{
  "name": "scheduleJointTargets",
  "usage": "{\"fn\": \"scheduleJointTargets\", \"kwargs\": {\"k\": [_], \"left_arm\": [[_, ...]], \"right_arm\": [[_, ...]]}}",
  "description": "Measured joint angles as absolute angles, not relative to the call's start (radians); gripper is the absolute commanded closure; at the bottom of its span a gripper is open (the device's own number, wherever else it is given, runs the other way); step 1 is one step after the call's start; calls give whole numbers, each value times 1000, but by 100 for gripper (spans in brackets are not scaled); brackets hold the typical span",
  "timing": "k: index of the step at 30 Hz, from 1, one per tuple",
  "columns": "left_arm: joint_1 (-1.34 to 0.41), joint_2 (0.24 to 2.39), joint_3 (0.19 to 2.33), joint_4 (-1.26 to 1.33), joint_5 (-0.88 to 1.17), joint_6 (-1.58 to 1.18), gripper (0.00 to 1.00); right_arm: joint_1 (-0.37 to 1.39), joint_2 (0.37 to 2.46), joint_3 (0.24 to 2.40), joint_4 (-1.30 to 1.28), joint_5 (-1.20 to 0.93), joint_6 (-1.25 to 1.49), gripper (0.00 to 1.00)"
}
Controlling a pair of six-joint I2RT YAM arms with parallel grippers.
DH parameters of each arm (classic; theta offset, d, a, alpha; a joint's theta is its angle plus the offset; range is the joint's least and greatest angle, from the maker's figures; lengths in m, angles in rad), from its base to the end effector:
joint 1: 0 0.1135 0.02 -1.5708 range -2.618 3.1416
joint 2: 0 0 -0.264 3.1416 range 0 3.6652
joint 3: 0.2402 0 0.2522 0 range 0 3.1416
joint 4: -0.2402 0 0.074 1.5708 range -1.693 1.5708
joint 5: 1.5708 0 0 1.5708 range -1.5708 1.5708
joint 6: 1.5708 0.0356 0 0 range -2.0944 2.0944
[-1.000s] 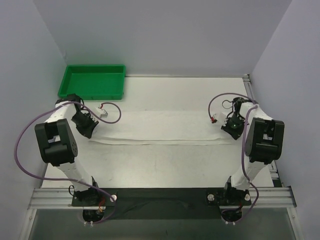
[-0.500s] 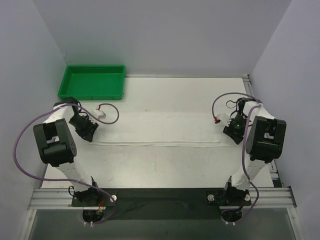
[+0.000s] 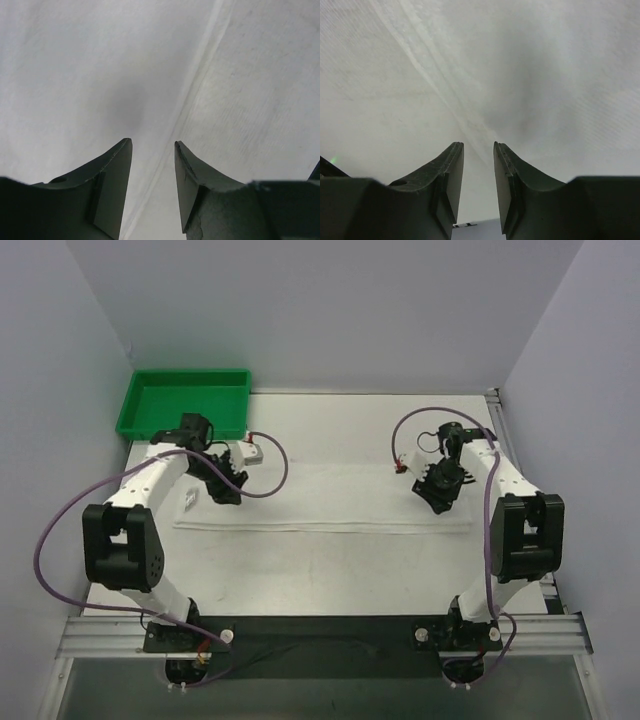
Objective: Roll the towels
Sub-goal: Fold the towel
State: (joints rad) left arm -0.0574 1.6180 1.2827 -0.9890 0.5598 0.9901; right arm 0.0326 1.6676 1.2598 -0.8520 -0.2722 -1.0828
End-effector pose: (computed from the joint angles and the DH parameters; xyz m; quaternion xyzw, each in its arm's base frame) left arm 0.3073 -0.0366 0.2522 0.5064 0.8089 -0.1918 0.2288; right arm 0.3268 0.0202 0.2311 -0.5358 0.8194 0.0391 0.2000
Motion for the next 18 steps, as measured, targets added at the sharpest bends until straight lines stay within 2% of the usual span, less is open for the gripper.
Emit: {"fn": "scheduleJointTargets", "kwargs": {"k": [4,9,12,18], "left_arm": [[-187,1671,1219,-905,610,894,49],[-258,1721,1136,-792,613,789,48],[-297,1732,1110,-727,588,758,49],[-356,1744,1101,-640,546,727,52]], "right_arm": [[105,1687,1161,-764,-265,-1036,63],[147,1700,1096,-683,-248,-1009,62],[160,1703,1061,-630,-231,-997,65],[167,1735,1055,-571,-202,-986,77]]}}
